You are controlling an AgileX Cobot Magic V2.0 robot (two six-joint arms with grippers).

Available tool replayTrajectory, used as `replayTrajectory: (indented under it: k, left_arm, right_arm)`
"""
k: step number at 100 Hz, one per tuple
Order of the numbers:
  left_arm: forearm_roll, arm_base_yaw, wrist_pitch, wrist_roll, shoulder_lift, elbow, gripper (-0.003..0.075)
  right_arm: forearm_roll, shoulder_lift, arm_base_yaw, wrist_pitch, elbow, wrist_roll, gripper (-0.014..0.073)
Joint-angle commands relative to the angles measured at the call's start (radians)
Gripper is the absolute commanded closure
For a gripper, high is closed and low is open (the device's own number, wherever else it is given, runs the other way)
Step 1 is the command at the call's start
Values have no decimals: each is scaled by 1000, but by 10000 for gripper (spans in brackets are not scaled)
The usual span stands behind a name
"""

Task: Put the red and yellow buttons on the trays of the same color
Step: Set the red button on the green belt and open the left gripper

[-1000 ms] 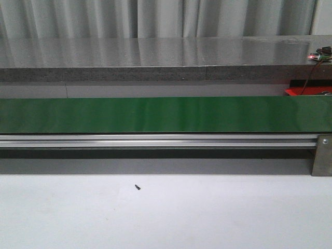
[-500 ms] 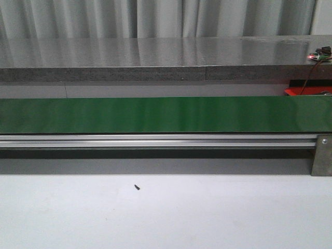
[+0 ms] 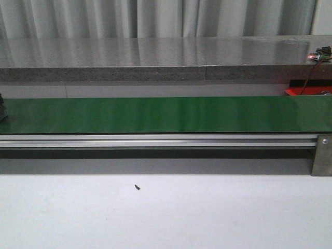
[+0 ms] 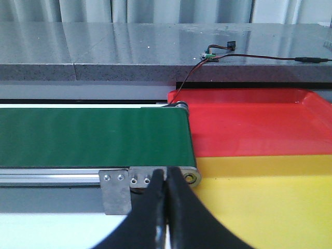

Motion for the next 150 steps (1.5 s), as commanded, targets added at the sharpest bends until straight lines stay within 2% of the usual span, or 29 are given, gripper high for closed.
replayTrajectory:
  k: [1,9,25,40,79,108,126,150]
  left_arm:
    - [-14,1,-37,-1,-33,-23,185]
    - [-14,1,-37,-1,-24,-23,237]
    - [-14,1,-39,-1,-23,-23,419]
    - [-14,1,-35,-1,-23,-23,490]
    - [-37,-23,53,-1,-176,-69,491]
    - [-36,-186,145,-1,-214,-230,491]
    - [-36,-277,112,-1,-199,-233,491]
    - [-34,-341,119,-1,-142,-233,491]
  right_arm:
    - [0,-19,0,-73,-18,-5,654]
    - [0,-19,0,-73,-18,-5,654]
    - [0,-19,0,-73,-18,-5,654]
    - [0,-19,0,-73,-18,-5,654]
    - [0,-19,0,-73,-18,-5,654]
    - [0,-19,0,-73,-18,-5,654]
    - [0,-19,0,-73,-18,-5,654]
    - [0,-19,0,-73,-18,-5,654]
